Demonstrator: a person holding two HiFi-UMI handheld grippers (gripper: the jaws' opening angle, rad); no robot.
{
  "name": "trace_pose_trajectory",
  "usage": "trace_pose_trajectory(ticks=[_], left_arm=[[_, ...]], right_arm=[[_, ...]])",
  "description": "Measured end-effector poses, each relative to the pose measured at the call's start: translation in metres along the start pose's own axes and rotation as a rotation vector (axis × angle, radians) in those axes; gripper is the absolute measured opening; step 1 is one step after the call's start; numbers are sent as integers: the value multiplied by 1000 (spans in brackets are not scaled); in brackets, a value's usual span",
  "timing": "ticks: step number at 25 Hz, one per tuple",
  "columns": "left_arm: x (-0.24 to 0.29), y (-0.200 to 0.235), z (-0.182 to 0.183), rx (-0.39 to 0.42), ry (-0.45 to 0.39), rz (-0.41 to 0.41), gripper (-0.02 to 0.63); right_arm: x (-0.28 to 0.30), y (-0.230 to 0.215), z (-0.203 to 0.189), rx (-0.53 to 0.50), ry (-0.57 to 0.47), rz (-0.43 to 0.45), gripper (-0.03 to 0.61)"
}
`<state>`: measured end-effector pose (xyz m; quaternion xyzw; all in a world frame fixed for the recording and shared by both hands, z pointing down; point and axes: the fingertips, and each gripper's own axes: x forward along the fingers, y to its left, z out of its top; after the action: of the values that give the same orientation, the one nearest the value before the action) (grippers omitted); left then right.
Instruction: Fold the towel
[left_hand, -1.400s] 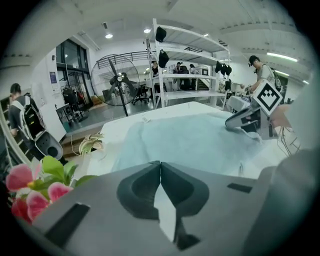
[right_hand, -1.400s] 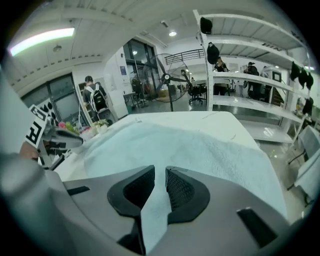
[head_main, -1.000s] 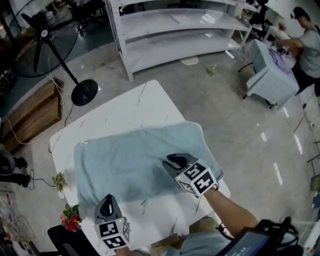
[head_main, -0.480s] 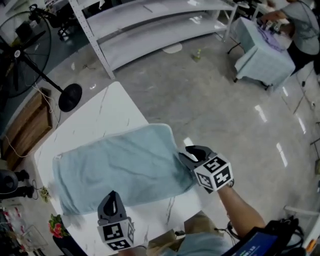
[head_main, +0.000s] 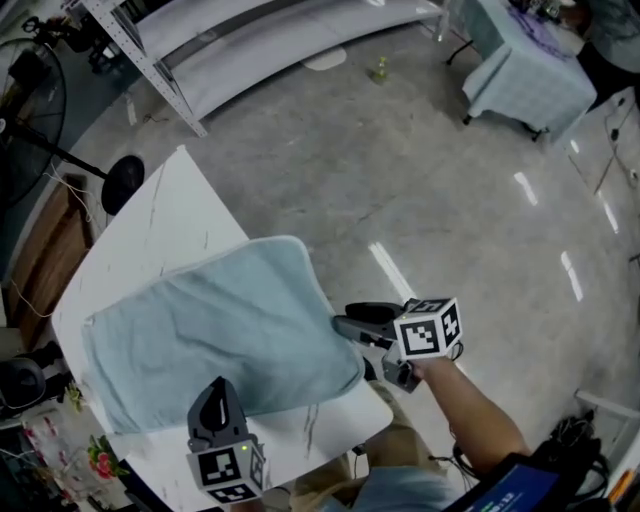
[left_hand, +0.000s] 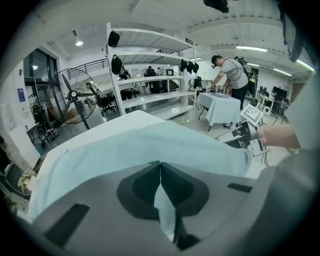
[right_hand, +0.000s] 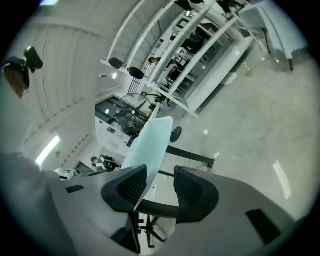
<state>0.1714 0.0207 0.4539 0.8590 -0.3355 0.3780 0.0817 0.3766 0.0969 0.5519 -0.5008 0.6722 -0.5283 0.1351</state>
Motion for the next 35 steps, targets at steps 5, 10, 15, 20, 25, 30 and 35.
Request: trace_pose_trajectory(ticks=[5, 10, 15, 20, 25, 30, 35], left_arm=[[1, 3, -3, 3, 19, 24, 9], [-3, 5, -8, -1, 28, 43, 9], [-5, 10, -13, -11, 28, 55, 9], [-10, 14, -8, -22, 8, 62, 8], [-22, 15, 2, -48, -7, 74, 9], [-45, 16, 18, -76, -40, 92, 9], [-65, 22, 34, -110, -94, 97, 9]], right_arm=[[8, 3, -2, 170, -10, 140, 183], [14, 8, -10, 279, 3, 228, 179], [14, 11, -6, 316, -30, 259, 79], [4, 20, 9, 265, -59, 223, 26], [-14, 48, 41, 177, -95, 191, 23], [-31, 94, 70, 70, -119, 158, 23], [-32, 139, 89, -36, -126, 141, 23]])
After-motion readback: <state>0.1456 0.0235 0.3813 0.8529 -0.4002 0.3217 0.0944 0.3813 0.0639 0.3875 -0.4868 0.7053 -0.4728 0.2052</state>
